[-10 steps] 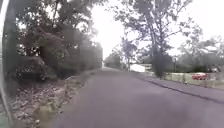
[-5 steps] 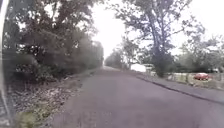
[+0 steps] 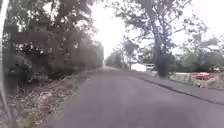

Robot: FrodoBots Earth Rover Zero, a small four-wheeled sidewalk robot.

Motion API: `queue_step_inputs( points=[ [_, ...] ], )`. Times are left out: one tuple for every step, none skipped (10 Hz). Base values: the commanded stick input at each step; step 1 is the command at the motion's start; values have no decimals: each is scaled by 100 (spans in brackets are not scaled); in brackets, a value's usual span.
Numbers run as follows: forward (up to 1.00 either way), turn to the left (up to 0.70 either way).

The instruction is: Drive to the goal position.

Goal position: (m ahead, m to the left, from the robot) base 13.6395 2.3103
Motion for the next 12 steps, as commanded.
queue_step_inputs(
  points=[
    [70,1],
    [70,1],
    [70,1],
    [70,1],
    [70,1],
    [70,1],
    [70,1],
    [70,1],
    [70,1],
    [70,1],
    [70,1],
    [70,1]
  ],
)
